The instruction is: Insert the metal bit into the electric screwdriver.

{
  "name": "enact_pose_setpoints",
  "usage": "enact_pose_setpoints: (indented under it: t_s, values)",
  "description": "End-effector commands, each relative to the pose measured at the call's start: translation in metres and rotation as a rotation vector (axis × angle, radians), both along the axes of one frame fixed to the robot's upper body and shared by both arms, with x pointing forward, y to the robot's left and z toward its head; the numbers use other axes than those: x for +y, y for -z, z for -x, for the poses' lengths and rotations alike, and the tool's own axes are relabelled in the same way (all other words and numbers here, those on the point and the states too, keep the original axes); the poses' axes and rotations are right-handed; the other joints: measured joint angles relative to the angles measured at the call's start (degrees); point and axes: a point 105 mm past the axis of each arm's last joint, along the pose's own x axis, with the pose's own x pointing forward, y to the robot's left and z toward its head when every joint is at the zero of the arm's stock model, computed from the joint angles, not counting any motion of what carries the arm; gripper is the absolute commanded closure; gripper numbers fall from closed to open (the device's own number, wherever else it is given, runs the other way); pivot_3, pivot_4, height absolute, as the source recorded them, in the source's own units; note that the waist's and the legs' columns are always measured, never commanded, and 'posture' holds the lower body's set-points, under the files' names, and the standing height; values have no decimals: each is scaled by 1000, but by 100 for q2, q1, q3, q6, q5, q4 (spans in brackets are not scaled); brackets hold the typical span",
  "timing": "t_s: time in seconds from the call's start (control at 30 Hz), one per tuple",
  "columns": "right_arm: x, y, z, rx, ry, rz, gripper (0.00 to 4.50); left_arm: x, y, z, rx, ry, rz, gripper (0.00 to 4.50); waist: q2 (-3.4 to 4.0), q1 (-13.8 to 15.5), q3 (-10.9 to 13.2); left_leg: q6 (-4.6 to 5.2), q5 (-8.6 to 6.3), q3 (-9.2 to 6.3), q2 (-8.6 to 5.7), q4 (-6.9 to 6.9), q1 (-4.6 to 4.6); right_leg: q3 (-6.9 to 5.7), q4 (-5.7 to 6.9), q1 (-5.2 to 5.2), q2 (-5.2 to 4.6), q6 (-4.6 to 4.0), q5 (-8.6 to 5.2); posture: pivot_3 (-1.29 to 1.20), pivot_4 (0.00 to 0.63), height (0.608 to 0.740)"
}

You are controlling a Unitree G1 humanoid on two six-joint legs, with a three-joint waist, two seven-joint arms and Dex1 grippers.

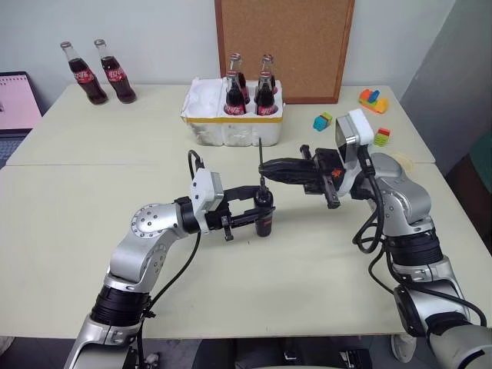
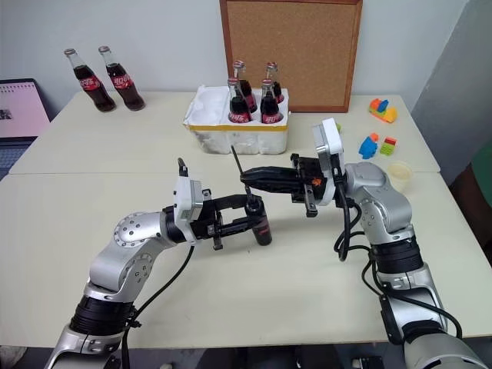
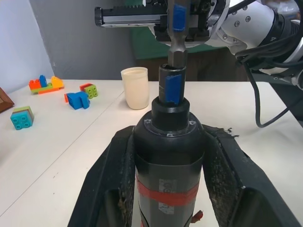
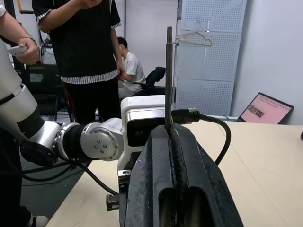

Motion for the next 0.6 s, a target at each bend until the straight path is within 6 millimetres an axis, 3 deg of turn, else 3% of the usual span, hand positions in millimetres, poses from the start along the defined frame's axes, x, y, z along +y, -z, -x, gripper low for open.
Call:
enact_pose_setpoints:
  t_s: [0.03, 0.6]
  values:
    - [-3, 13, -7, 35, 39, 89, 4500, 0, 1, 0, -5, 1, -17, 2864, 0, 0, -1, 0, 0, 0, 0, 0, 1, 0, 0, 1, 0, 0, 0, 0, 150, 740]
    - [2, -1, -1, -78, 0, 187, 4500, -1, 0, -1, -10, 1, -17, 2864, 1, 2, 0, 0, 0, 4, -2, -3, 47, 3, -6, 44, 2, 2, -2, 0, 150, 740]
